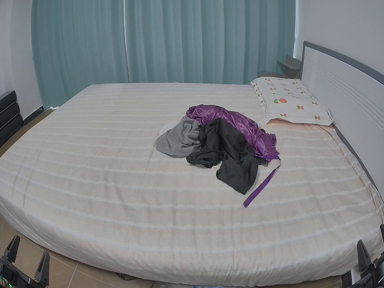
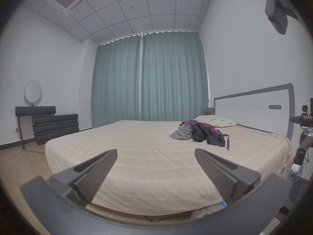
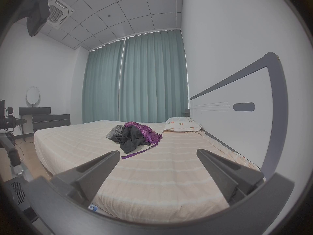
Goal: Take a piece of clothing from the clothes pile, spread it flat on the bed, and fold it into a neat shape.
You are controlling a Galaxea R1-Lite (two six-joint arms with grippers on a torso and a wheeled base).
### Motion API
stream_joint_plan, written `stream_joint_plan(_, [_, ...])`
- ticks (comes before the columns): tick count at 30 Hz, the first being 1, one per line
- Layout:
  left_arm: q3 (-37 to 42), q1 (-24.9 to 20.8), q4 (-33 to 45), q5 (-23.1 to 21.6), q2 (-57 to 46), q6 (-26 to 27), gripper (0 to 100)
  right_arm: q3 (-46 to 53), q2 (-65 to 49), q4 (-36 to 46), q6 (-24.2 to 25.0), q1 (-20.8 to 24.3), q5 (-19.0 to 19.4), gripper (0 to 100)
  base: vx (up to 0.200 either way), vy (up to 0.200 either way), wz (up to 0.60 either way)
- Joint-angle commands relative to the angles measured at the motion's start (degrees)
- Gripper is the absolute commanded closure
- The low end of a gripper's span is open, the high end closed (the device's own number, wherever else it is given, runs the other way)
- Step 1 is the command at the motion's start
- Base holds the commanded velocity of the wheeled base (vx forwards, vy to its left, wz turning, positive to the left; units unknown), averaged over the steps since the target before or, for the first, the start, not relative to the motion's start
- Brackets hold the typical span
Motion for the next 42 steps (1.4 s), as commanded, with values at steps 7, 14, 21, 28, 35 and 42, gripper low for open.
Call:
stream_joint_plan(7, [1.0,0.0,0.0,0.0,-1.0,0.0,0,0.8,-0.5,0.4,-0.6,0.3,0.2,0,0.0,0.0,0.0])
stream_joint_plan(14, [1.0,0.0,0.0,0.0,-1.0,0.0,0,0.8,-0.3,0.4,-0.7,0.4,0.2,0,0.0,0.0,0.0])
stream_joint_plan(21, [1.0,0.0,0.0,0.0,-1.0,0.0,0,-12.9,6.2,-1.1,2.4,0.4,2.8,0,0.0,0.0,0.0])
stream_joint_plan(28, [1.0,0.0,0.0,0.0,-1.0,0.0,0,-13.1,25.8,-3.6,4.3,1.2,8.3,0,0.0,0.0,0.0])
stream_joint_plan(35, [1.0,0.0,0.0,0.0,-1.0,0.0,0,-13.7,50.8,-18.5,8.8,6.7,9.3,0,0.0,0.0,0.0])
stream_joint_plan(42, [1.0,0.0,0.0,0.0,-1.0,0.0,0,-16.0,73.8,-31.4,11.7,10.5,8.7,0,0.0,0.0,0.0])
